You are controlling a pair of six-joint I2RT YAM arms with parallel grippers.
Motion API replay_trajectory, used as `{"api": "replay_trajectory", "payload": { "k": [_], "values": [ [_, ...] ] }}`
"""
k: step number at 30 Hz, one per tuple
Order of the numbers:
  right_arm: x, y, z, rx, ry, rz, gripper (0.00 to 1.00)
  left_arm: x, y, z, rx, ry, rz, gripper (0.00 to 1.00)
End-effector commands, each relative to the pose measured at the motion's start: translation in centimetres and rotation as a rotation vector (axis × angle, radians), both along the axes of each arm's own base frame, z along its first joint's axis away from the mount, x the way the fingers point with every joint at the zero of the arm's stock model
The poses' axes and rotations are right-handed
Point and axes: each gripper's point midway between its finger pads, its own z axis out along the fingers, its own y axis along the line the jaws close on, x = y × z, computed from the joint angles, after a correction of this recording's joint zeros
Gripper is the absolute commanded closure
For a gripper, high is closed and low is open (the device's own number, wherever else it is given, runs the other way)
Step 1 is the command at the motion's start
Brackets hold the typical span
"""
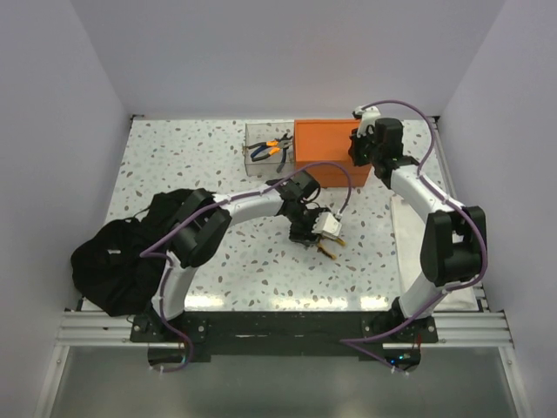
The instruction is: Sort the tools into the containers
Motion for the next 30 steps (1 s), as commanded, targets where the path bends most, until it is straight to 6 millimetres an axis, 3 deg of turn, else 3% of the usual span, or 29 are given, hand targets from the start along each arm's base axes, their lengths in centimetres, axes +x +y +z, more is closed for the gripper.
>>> {"api": "replay_trajectory", "payload": {
  "k": [1, 4, 5, 8, 11, 12, 14, 15, 17, 20, 21, 23, 24, 27, 30],
  "values": [
    [-5.5, -2.6, -8.3, -0.082, 0.323, -0.045, 1.00, 1.7, -0.1, -2.8, 0.054, -0.047, 0.024, 0.65],
    [-5.7, -2.7, -8.5, -0.081, 0.331, -0.049, 1.00, 1.4, 1.2, -3.4, 0.105, -0.041, 0.037, 0.93],
    [-5.7, -2.7, -8.4, -0.081, 0.331, -0.050, 1.00, 1.0, 1.7, -3.4, 0.126, -0.026, 0.042, 0.96],
    [-5.5, -2.8, -8.4, -0.084, 0.332, -0.052, 1.00, 0.9, 2.0, -1.2, 0.086, 0.005, 0.081, 1.00],
    [-5.2, -2.8, -8.4, -0.087, 0.336, -0.052, 1.00, 0.8, 2.0, 4.0, -0.027, -0.004, 0.101, 1.00],
    [-5.1, -2.8, -8.5, -0.088, 0.338, -0.052, 1.00, 0.9, 2.0, 7.1, -0.078, -0.034, 0.106, 1.00],
    [-4.9, -2.9, -8.4, -0.091, 0.334, -0.056, 1.00, 0.5, 2.0, 10.1, -0.142, -0.029, 0.111, 1.00],
    [-4.9, -2.9, -8.4, -0.096, 0.336, -0.055, 1.00, 0.7, 2.3, 13.0, -0.195, -0.054, 0.124, 1.00],
    [-4.6, -2.9, -8.4, -0.096, 0.333, -0.056, 1.00, 0.6, 2.5, 16.0, -0.258, -0.044, 0.147, 1.00],
    [-4.3, -2.9, -8.3, -0.099, 0.329, -0.057, 1.00, 2.1, 4.0, 20.4, -0.342, -0.046, 0.236, 1.00],
    [-4.3, -2.9, -8.3, -0.100, 0.331, -0.058, 1.00, 4.1, 5.3, 22.6, -0.388, -0.073, 0.293, 1.00],
    [-4.1, -3.0, -8.2, -0.103, 0.327, -0.060, 1.00, 6.1, 6.4, 25.3, -0.449, -0.088, 0.355, 1.00],
    [-4.1, -3.0, -8.2, -0.107, 0.326, -0.062, 1.00, 7.7, 7.9, 26.0, -0.464, -0.106, 0.401, 1.00],
    [-4.0, -3.1, -8.3, -0.114, 0.327, -0.059, 1.00, 9.9, 9.9, 27.6, -0.501, -0.133, 0.454, 1.00],
    [-3.9, -3.2, -8.4, -0.119, 0.330, -0.062, 1.00, 10.1, 10.2, 27.4, -0.497, -0.123, 0.463, 1.00]
  ]
}}
